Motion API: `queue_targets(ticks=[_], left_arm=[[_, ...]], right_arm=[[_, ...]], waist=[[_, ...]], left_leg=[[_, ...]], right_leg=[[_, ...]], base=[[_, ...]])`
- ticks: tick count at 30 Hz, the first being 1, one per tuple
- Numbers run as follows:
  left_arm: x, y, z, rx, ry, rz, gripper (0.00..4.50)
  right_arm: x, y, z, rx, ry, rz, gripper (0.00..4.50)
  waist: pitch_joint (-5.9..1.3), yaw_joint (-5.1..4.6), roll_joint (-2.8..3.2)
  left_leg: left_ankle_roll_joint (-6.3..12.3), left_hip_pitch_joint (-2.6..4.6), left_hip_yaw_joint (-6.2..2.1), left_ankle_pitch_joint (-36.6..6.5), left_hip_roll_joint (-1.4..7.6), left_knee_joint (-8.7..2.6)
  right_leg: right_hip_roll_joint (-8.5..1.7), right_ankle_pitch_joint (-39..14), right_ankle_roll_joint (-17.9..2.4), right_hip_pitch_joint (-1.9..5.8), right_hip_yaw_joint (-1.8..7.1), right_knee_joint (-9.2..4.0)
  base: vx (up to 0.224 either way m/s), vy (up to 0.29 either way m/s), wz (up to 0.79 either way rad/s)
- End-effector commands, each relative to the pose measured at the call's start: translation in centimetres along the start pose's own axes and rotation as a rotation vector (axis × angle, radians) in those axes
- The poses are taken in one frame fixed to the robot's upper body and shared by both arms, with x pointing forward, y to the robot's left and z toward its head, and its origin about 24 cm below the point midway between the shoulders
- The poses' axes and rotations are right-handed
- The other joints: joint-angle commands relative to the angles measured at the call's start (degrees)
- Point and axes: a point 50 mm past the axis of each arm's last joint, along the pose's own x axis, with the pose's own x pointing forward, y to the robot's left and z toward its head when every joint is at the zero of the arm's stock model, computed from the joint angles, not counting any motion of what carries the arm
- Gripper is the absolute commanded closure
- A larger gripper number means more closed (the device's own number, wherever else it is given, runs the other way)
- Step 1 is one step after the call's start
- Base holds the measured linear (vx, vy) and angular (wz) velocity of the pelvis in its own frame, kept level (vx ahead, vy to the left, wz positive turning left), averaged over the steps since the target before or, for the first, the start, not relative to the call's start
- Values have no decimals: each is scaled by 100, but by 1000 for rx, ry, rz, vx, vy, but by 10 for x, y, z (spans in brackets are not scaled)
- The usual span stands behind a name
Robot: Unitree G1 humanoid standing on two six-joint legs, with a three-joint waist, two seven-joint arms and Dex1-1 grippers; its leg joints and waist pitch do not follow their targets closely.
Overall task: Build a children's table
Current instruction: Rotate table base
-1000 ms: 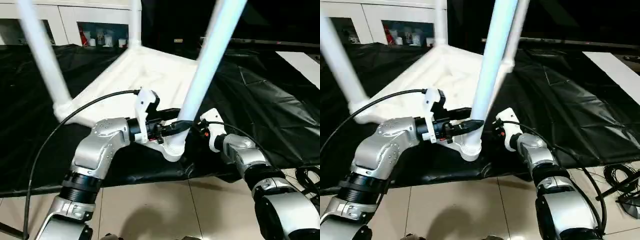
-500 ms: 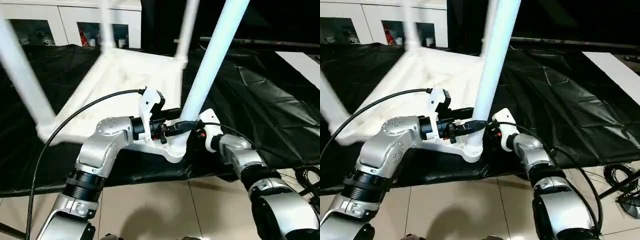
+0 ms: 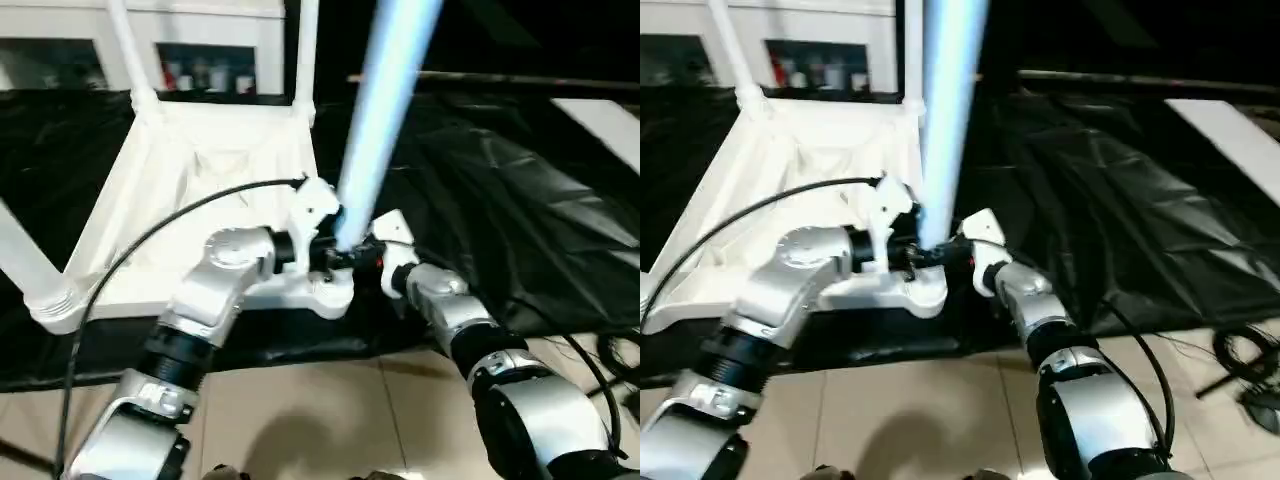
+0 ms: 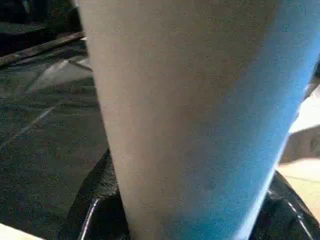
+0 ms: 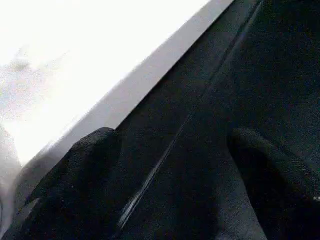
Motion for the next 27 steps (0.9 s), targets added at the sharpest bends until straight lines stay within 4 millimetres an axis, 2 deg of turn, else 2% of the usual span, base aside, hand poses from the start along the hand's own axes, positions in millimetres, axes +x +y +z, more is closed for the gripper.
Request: queue_targets(ticks=[1, 5, 7, 9, 10, 11, 12, 13, 15, 18, 20, 21, 25, 26, 27], left_arm=[[-9, 9, -13, -7, 74, 55, 208], [-12, 15, -17, 22, 85, 104, 208], [-13, 17, -21, 44, 101, 133, 208], [-13, 20, -23, 54, 103, 164, 208], [-13, 22, -25, 46, 94, 199, 208], [-13, 22, -25, 46, 94, 199, 208], [-12, 23, -25, 36, 73, 231, 208], [-11, 22, -25, 28, 55, 229, 208], [-11, 16, -21, 13, 0, 193, 208], [-14, 2, -20, -14, -39, 96, 208], [-18, -5, -26, -13, -4, 41, 208], [-26, -8, -35, -9, 46, 16, 208], [-36, -7, -45, -39, 73, 33, 208], [-36, -7, -45, -39, 73, 33, 208], [-40, -4, -44, -110, 18, 79, 208]], right_arm=[[-7, -14, 13, 6, -70, -23, 53], [-23, -33, 11, -6, -93, -66, 53], [-29, -41, 10, 0, -104, -91, 53], [-34, -45, 10, 9, -113, -107, 53], [-39, -50, 9, 17, -124, -121, 53], [-39, -50, 9, 17, -124, -121, 53], [-46, -53, 8, 25, -135, -132, 53], [-48, -54, 7, 26, -139, -131, 53], [-53, -53, 4, 26, -145, -129, 53], [-59, -52, 0, 28, -146, -128, 53], [-62, -52, -2, 26, -143, -127, 53], [-65, -51, -3, 22, -139, -123, 53], [-68, -48, -4, 9, -135, -121, 53], [-68, -48, -4, 9, -135, -121, 53], [-69, -46, -3, 3, -136, -122, 53]], waist=[[-418, 36, 83], [-406, 48, 108], [-395, 47, 87], [-394, 41, 96], [-390, 48, 131], [-391, 45, 92], [-397, 36, 85], [-378, 38, 115], [-386, 42, 110], [-398, 41, 110], [-414, 48, 136], [-416, 68, 156], [-409, 71, 163], [-398, 77, 196], [-396, 74, 217]], left_leg=[[-19, 143, -69, -1655, 139, -403], [-85, 160, -67, -1832, 126, -405], [-103, 163, -69, -1964, 119, -411], [-130, 153, -83, -2060, 111, -417], [-141, 161, -86, -2092, 110, -418], [-146, 170, -84, -2164, 114, -413], [-139, 159, -93, -2152, 111, -417], [-126, 158, -88, -2201, 102, -420], [-104, 147, -98, -2170, 107, -427], [-79, 135, -101, -2106, 125, -429], [-56, 146, -94, -2024, 134, -424], [-34, 154, -88, -1930, 136, -427], [-34, 150, -72, -1825, 123, -433], [-62, 158, -69, -1885, 125, -441], [-89, 163, -72, -1935, 122, -441]], right_leg=[[-253, -822, -1320, 273, 184, -411], [-254, -1063, -1299, 262, 186, -446], [-249, -1279, -1237, 256, 183, -479], [-262, -1552, -1146, 259, 181, -503], [-258, -1603, -1117, 252, 181, -517], [-253, -1676, -1077, 243, 180, -530], [-259, -1714, -1075, 255, 174, -523], [-242, -1829, -1014, 243, 171, -559], [-250, -1883, -977, 247, 168, -567], [-263, -1769, -1058, 248, 170, -543], [-248, -1509, -1147, 234, 176, -518], [-229, -1293, -1175, 236, 178, -498], [-219, -1066, -1219, 258, 177, -473], [-224, -1139, -1192, 249, 182, -493], [-224, -1186, -1182, 247, 182, -493]], base=[[0, 0, 0], [0, 0, 0], [0, 0, 0], [0, 0, 0], [0, 0, 0], [0, 0, 0], [0, 0, 0], [0, 0, 0], [0, 0, 0], [0, 0, 0], [0, 0, 0], [0, 0, 0], [0, 0, 0], [0, 0, 0], [0, 0, 0]])
